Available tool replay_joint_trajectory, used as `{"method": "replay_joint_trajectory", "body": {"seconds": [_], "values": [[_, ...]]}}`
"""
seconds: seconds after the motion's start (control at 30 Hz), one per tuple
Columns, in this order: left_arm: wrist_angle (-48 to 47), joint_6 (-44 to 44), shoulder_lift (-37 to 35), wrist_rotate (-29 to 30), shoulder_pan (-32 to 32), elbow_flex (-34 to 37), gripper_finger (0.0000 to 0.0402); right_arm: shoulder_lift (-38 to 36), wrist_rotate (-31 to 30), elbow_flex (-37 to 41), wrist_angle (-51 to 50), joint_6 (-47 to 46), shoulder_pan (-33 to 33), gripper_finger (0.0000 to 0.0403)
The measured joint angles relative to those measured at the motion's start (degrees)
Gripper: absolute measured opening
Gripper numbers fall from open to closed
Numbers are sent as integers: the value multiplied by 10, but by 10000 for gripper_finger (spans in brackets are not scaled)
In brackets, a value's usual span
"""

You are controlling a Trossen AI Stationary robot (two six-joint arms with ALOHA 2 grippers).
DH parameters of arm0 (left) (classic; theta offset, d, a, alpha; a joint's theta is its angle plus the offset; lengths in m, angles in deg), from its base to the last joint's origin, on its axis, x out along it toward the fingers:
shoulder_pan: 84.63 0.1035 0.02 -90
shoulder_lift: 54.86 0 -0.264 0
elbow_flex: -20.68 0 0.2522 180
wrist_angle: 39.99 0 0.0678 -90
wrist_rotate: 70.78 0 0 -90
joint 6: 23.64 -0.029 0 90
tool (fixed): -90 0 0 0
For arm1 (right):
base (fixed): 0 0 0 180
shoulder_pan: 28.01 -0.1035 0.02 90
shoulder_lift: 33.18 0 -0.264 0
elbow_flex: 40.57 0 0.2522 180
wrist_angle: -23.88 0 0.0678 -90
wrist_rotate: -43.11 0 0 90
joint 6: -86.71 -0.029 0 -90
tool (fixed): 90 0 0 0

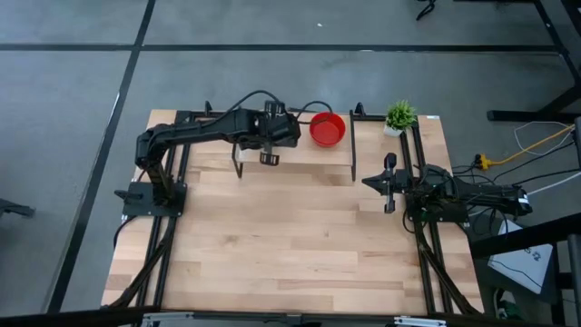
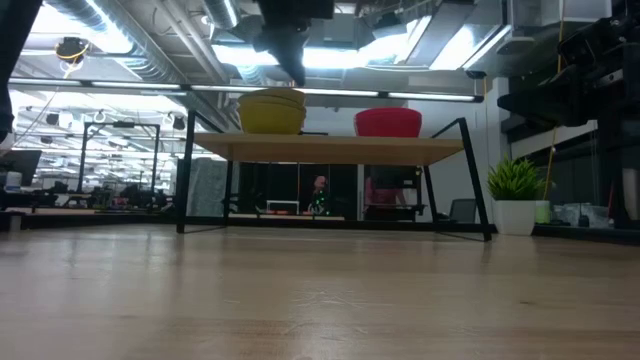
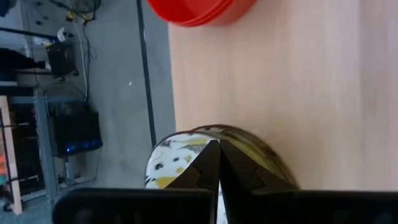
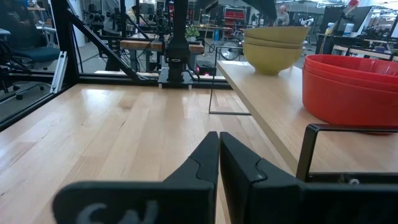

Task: Pick & Place Mini bowls
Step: Stack the white patterned bowl on top of the white patterned bowls on the shelf

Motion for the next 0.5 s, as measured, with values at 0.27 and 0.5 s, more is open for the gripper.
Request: {"method": "replay_joint_trajectory", "body": {"seconds": [0.27, 0.5], "values": [[0, -4, 3, 0, 11, 0, 2, 0, 0, 0, 0, 0, 0, 17], [5, -13, 16, -21, 11, 0, 2, 0, 0, 0, 0, 0, 0, 17]]}}
